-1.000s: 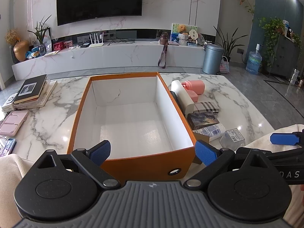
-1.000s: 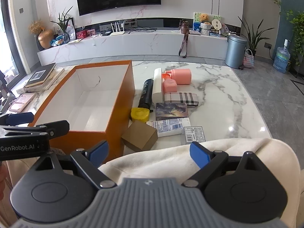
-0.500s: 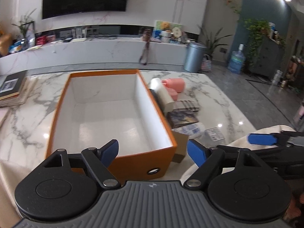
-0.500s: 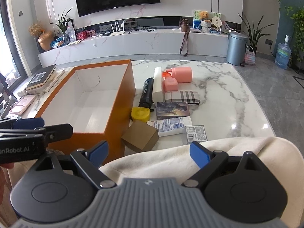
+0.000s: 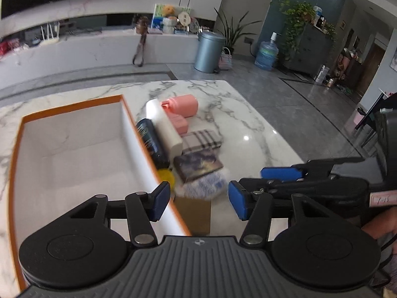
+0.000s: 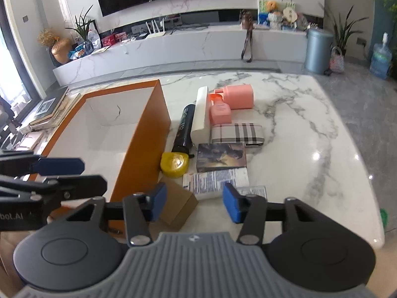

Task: Organize rigid objects
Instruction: 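Move left tool to pink pump bottle while right tool reaches toward pink lidded cup, then close left tool on pump bottle while right tool grasps pink lidded cup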

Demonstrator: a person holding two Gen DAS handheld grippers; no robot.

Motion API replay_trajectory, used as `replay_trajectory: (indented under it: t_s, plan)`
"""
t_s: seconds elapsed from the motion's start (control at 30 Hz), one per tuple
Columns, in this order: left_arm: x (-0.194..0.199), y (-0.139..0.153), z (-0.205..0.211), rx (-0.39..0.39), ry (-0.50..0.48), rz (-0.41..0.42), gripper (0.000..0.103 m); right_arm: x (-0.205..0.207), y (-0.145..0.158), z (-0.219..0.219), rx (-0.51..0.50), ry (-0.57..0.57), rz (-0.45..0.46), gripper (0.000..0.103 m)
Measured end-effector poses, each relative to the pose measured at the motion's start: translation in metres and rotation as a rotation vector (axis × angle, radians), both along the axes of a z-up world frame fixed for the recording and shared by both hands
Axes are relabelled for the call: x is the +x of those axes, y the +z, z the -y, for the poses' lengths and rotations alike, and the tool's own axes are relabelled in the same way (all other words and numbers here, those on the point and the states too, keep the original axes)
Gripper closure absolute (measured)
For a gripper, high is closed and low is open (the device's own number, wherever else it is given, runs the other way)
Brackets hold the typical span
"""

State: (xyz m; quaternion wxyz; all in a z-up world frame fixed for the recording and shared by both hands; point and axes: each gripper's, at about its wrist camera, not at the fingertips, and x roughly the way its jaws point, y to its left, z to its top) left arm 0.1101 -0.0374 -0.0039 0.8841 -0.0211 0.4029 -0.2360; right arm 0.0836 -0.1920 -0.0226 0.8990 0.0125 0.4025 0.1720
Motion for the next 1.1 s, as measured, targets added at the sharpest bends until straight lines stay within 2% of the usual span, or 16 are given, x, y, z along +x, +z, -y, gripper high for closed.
replay_trajectory:
  t_s: [0.17,0.27,0.47,0.6,0.83,0.97,1.1]
  plan:
    - [0.066,0.002,0.022,-0.064,-0.037,-0.092,0.051,0.049,-0.001,0.011,-0.004,0.007,-0.030,0.072]
    - [0.103,-0.002,0.042,-0.058,-0.048,-0.104,0.051,0.077,-0.005,0.018,-0.039,0.000,-0.030,0.077]
    - [0.178,-0.019,0.077,-0.007,-0.026,-0.174,0.051,0.128,-0.017,0.037,-0.031,-0.054,-0.049,0.077]
    - [0.220,-0.037,0.091,0.013,-0.003,-0.262,0.051,0.150,-0.026,0.044,-0.023,-0.062,-0.062,0.077]
    - [0.259,-0.063,0.111,0.167,0.038,-0.341,0.051,0.195,-0.038,0.045,-0.034,-0.010,-0.073,0.077]
    - [0.273,-0.073,0.122,0.266,0.024,-0.354,0.051,0.223,-0.041,0.034,-0.088,0.091,-0.042,0.076]
    - [0.282,-0.085,0.127,0.335,-0.010,-0.408,0.052,0.244,-0.047,0.022,-0.164,0.255,-0.018,0.075]
